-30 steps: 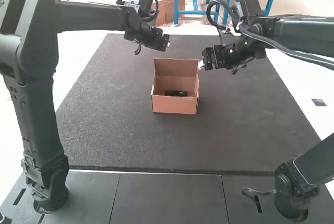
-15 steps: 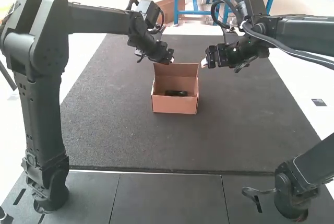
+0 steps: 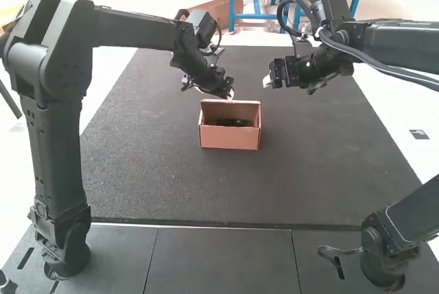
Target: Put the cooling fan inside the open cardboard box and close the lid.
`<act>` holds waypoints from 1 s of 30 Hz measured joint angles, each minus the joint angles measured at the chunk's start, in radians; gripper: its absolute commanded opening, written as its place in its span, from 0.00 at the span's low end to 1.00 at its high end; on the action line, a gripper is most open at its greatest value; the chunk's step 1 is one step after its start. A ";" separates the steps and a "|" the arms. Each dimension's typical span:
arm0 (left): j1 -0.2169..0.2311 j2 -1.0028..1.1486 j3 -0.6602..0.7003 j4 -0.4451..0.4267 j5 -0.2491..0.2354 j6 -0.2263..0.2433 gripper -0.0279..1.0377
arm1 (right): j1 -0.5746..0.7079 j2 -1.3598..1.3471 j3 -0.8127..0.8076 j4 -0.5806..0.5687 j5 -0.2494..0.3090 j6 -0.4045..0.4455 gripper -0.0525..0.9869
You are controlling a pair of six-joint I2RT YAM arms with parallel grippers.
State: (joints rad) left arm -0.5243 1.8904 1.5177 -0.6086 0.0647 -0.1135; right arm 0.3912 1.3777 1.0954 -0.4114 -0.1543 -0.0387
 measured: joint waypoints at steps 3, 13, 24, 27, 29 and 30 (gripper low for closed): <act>-0.006 0.000 -0.026 0.000 0.013 -0.004 0.93 | 0.000 0.000 0.000 -0.012 -0.004 0.000 0.92; -0.026 0.000 -0.084 0.008 0.060 -0.018 0.93 | 0.000 0.000 0.000 -0.021 -0.007 -0.011 0.92; -0.027 0.000 -0.109 0.026 0.081 -0.028 0.93 | 0.000 0.000 0.000 -0.024 -0.007 -0.022 0.92; -0.026 0.000 -0.108 0.029 0.082 -0.031 0.93 | 0.000 0.000 0.000 -0.024 -0.007 -0.023 0.92; -0.026 0.000 -0.097 0.018 0.083 -0.031 0.93 | 0.000 0.000 0.000 -0.024 -0.007 -0.023 0.92; -0.027 0.000 -0.084 0.016 0.086 -0.032 0.93 | 0.000 0.000 0.000 -0.024 -0.007 -0.023 0.92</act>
State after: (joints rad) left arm -0.5510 1.8904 1.4334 -0.5926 0.1509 -0.1459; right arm 0.3912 1.3777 1.0954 -0.4351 -0.1612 -0.0616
